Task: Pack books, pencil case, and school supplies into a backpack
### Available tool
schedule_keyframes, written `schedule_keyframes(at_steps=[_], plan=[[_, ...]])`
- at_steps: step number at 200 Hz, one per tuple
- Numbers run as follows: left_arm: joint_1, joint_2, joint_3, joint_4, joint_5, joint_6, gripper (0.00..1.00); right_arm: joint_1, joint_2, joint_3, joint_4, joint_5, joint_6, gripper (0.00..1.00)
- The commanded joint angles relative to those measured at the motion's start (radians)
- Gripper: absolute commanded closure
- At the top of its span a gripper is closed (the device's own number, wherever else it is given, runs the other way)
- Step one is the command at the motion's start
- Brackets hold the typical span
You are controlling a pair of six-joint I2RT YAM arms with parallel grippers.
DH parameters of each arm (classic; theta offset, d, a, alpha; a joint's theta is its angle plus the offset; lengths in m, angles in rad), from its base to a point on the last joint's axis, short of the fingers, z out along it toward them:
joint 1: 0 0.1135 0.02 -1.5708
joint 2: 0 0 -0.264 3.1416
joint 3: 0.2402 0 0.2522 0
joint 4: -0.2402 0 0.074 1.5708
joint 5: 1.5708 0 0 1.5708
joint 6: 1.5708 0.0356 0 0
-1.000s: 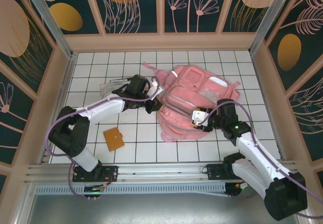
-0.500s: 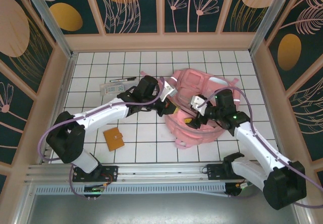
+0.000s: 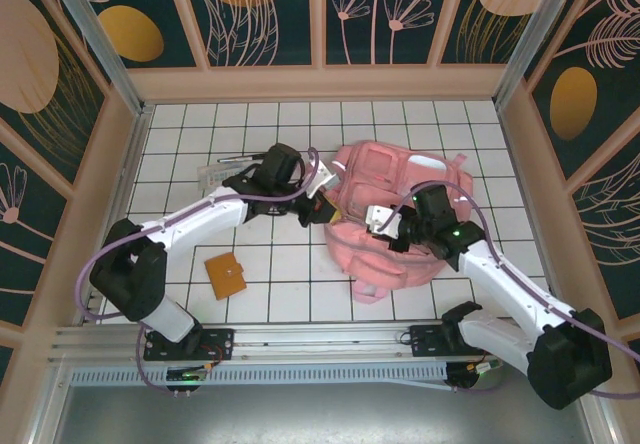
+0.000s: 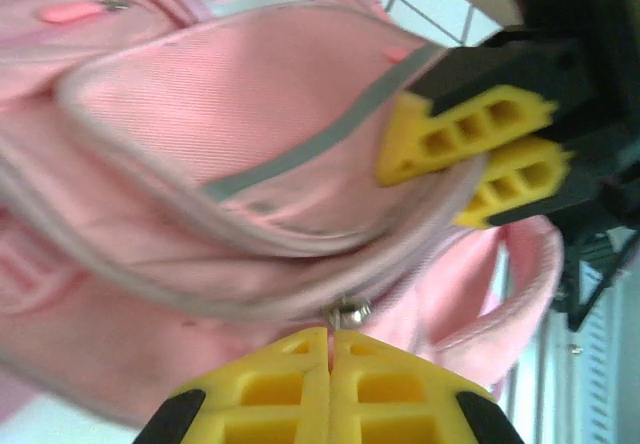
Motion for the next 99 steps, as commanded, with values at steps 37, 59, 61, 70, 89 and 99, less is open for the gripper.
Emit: schedule_keyframes(at_steps=[37,59,61,70,89,99], plan=[[0.097,0.146,0.104,-0.023,-0.175,0.429,1.0,0.016,-0.086,0.05,-0.263,0.001,-0.3,1.0],[0.108,0.221,0.152,0.008,-0.187,0.473,1.0,0.027,-0.112,0.06,-0.286,0.002,-0.35,1.0],[0.109,0.228,0.159,0.004,-0.181,0.478,1.0,0.027,-0.114,0.061,-0.283,0.0,-0.348,1.0],[0.11,0.254,0.19,-0.022,-0.162,0.492,1.0,0.027,-0.127,0.065,-0.277,-0.002,-0.347,1.0],[0.11,0.228,0.18,-0.043,-0.054,0.51,1.0,0.026,-0.129,0.078,-0.285,0.013,-0.352,1.0],[0.109,0.176,0.124,-0.031,0.043,0.534,0.96,0.025,-0.129,0.08,-0.29,0.019,-0.363,1.0]])
